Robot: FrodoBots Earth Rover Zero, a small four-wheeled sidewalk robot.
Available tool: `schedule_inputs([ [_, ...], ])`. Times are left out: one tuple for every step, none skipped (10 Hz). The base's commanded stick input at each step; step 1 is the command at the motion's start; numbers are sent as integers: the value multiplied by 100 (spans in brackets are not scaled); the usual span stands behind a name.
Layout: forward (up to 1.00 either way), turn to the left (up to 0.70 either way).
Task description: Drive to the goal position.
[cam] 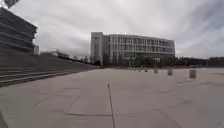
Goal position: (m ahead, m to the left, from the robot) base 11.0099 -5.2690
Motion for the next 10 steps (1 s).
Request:
schedule_inputs([
  [70,0],
  [70,0],
  [70,0],
  [70,0],
  [70,0],
  [70,0],
  [70,0],
  [70,0],
  [70,0],
  [70,0],
])
